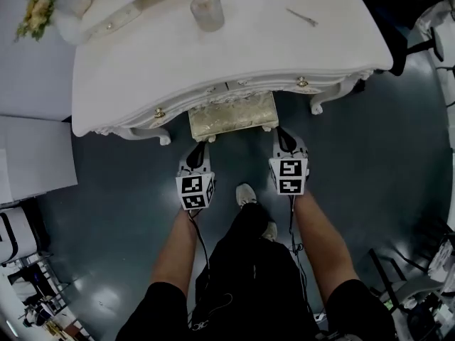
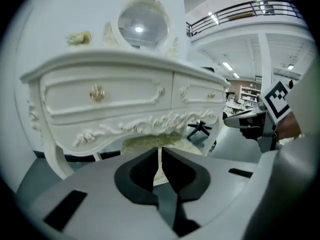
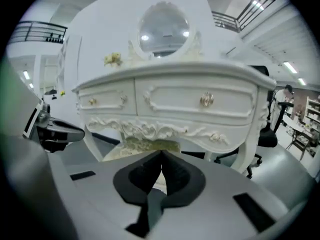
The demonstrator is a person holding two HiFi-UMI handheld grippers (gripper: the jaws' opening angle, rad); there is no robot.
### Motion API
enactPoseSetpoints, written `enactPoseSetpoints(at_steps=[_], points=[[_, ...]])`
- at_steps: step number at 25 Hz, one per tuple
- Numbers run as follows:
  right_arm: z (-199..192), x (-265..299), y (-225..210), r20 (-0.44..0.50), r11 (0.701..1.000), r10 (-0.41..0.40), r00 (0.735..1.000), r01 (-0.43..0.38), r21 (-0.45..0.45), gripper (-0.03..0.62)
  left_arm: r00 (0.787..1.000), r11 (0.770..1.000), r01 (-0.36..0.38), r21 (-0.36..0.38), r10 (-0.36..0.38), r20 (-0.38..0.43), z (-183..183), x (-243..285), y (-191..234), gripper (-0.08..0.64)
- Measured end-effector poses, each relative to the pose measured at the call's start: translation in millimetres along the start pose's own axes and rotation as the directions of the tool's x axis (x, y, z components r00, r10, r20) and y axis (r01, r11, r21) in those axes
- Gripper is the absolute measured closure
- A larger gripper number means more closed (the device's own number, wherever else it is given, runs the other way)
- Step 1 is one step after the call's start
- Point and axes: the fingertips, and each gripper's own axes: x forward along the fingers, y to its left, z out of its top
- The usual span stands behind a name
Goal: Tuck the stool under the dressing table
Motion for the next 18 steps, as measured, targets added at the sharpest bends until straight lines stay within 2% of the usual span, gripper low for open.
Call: enactPoseSetpoints(at_steps=[3,9,14,18], points=[[49.8,-89.7,16.0,0.100,1.000,-0.003,0.995,0.001,0.022,0.578,0.997,0.999,-0.029,-0.017,0.030,0.072,54.8,-82.6,-24.9,0.532],[133.8,-281.3,60.9,0.209,0.999,0.032,0.977,-0.039,0.028,0.580,0.993,0.998,-0.060,-0.016,0.061,0.105,132.4,-270.0,-85.1,0.540],[212.3,-401.3,74.1,0.315,0.993,0.063,0.947,-0.090,0.073,0.580,0.976,0.996,-0.081,-0.024,0.085,0.202,213.1,-394.1,-117.7,0.540],[246.5,-473.4,80.0,0.368,0.992,0.070,0.927,-0.101,0.068,0.580,0.968,0.996,-0.091,0.025,0.083,0.239,250.6,-467.5,-143.6,0.540]])
